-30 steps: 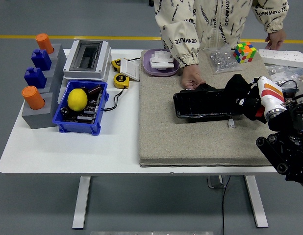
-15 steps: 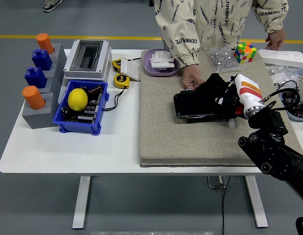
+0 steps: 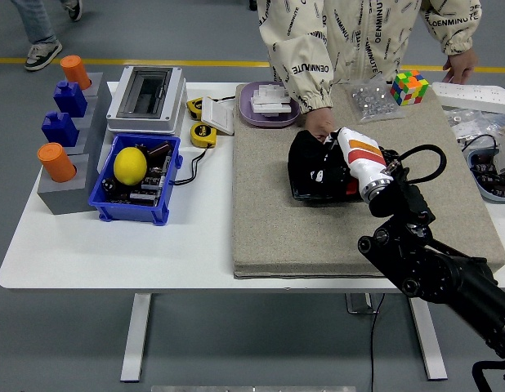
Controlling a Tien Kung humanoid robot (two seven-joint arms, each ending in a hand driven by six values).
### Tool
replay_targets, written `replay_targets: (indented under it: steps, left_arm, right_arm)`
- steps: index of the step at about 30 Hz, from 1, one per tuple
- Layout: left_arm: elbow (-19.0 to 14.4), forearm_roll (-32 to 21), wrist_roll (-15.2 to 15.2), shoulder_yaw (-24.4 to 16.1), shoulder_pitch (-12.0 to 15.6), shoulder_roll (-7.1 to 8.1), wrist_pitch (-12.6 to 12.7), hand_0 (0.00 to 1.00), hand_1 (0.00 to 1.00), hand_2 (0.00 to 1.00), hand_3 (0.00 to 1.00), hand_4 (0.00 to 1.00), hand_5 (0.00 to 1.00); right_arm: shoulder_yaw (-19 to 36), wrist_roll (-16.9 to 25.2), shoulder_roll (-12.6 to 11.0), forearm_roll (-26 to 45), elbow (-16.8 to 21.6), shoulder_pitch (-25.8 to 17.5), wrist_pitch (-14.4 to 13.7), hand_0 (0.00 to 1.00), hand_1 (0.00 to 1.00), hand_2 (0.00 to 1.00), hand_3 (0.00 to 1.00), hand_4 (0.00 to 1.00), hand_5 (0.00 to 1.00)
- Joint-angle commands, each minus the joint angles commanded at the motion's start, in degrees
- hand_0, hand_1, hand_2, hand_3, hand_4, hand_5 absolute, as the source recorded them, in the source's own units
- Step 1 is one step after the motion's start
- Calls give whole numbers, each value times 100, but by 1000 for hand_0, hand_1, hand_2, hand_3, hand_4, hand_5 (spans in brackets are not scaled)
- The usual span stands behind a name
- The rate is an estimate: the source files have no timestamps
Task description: Pick the rag up,wipe the panel,place it on the desk
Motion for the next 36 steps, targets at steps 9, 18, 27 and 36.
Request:
replay_targets:
  steps: [9,18,27,36]
  left_arm:
    - [4,3,1,-7,-5,1,-1,605,636,637,560,632,445]
    - [5,2,0,-27,-4,-6,0,605,636,636,560,632,445]
    - [1,13,-1,-37,-4,-1,2,605,636,636,560,632,445]
    - [3,7,-1,-32,33,-4,1,607,636,636,560,632,445]
  right_arm:
    - [-625,-4,0,87,153,182,18,231,282,360,364,913,51]
    - [-642,-6,0,70,64,177,20,232,281,359,363,912,51]
    - [-370,-17,0,16,62,205,26,232,282,359,364,913,50]
    - [-60,-21,-224,-48,94,146,30,232,283,360,364,912,50]
